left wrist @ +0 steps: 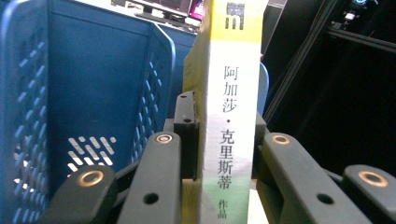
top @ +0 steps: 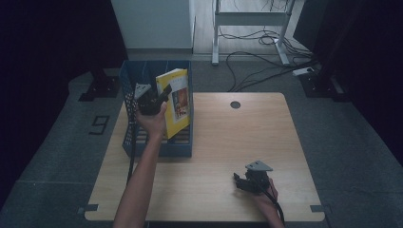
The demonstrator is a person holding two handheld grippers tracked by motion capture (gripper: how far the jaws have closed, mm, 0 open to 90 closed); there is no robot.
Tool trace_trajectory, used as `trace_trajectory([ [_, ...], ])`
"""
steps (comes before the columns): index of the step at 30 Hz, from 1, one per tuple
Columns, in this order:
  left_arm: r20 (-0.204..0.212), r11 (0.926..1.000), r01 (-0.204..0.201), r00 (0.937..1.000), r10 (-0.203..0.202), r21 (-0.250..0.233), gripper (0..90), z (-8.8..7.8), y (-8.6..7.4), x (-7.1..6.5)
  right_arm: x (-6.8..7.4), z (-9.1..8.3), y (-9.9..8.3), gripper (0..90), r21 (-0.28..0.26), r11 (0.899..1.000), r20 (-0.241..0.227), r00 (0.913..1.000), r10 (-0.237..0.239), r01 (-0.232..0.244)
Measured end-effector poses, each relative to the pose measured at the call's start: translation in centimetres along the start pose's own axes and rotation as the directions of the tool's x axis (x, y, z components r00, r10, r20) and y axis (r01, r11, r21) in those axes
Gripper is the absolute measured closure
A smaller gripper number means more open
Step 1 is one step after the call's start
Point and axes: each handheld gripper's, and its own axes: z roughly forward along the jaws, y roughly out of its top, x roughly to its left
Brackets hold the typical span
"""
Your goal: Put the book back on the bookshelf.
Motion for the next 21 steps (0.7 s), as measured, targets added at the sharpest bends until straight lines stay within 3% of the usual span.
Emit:
trace_trajectory([
  [13,-0.028,0.9993,-0.036,0.9989,0.037,0.004,75.1,1.2,-1.0,-0.4,0.0,0.0,0.0,26.4,0.000,1.000,0.003,1.0000,0.002,-0.002],
  [21,-0.043,0.9995,-0.030,0.9986,0.031,0.012,75.0,1.9,-1.6,-0.4,0.0,0.0,0.0,26.4,0.000,1.000,0.003,1.0000,0.002,-0.002],
])
